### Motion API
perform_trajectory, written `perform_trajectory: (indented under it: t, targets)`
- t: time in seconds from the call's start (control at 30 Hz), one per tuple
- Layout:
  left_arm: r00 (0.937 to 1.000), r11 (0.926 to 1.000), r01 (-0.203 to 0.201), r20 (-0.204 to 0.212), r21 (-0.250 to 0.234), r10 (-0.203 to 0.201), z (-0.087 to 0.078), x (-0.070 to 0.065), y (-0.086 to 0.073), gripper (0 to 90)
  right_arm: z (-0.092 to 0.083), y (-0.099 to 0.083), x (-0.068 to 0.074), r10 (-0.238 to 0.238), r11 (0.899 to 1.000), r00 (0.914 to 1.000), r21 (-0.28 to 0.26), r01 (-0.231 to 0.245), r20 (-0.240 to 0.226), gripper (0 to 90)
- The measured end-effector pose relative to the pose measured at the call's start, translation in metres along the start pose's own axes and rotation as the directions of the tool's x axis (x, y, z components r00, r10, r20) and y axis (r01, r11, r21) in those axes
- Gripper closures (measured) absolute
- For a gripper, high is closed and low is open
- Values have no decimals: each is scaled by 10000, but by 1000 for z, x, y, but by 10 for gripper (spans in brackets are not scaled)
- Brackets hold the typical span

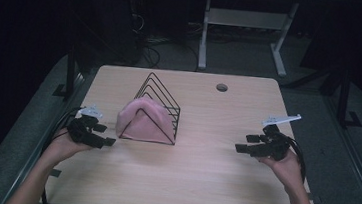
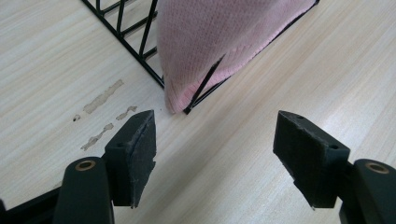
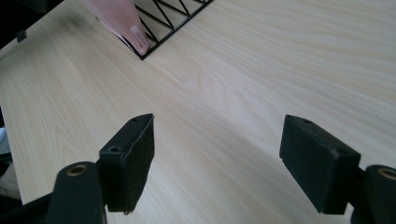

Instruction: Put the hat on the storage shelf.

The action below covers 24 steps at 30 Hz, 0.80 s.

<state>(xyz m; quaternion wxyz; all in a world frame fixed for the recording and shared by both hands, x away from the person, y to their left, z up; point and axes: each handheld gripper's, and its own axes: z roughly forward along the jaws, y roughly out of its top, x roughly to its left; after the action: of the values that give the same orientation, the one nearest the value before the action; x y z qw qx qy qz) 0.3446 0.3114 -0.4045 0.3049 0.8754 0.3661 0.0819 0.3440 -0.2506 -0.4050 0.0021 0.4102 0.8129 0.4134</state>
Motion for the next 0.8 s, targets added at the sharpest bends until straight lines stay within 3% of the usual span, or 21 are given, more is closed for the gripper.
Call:
perform_trajectory:
  t: [0.47, 0.8]
  targets:
    - [10000, 10000, 47, -69, 87, -46, 3, -4, -10, 293, -9, -30, -6, 248, 9995, 9994, 184, -253, 253, 255]
    - [9994, 10000, -76, -335, -52, 74, 3, -15, -23, 294, -14, -69, -2, 297, 9990, 9985, 333, -312, 453, 254]
